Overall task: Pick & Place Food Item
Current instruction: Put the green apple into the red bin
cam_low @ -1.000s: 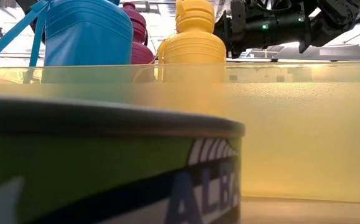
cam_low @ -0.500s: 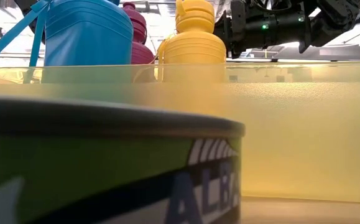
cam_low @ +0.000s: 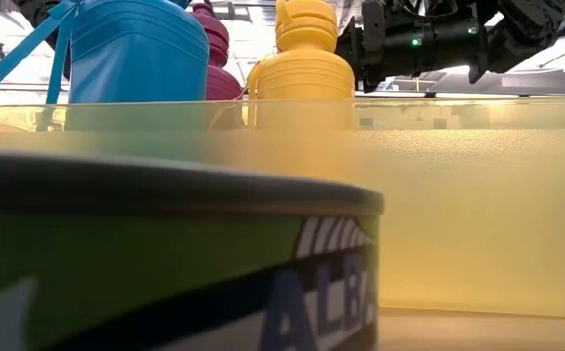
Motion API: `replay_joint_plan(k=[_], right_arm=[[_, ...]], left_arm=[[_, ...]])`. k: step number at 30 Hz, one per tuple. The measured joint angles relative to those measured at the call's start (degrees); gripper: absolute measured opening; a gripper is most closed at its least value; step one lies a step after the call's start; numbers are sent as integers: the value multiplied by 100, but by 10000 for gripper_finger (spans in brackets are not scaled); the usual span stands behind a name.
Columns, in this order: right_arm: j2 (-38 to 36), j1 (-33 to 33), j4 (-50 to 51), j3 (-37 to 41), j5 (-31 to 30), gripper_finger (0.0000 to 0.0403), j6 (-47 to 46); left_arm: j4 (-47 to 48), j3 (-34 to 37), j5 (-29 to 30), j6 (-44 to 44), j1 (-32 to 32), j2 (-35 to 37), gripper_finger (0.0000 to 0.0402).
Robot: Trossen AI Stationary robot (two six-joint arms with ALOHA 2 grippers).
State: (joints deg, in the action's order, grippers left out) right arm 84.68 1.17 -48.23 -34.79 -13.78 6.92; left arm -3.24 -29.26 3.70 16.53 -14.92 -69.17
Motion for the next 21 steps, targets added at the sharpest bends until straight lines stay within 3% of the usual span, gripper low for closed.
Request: replay_joint_plan(k=[11,14,21], right_arm=[[0,0,2,0,0,249,-7],[0,0,2,0,0,249,-6],[0,0,32,0,0,249,-4]], left_arm=[[-82,-4,-244,404,-59,-603,236],[-197,-88,-231,409,-198,-829,259],[-307,-401,-212,431,-317,-1202,264]])
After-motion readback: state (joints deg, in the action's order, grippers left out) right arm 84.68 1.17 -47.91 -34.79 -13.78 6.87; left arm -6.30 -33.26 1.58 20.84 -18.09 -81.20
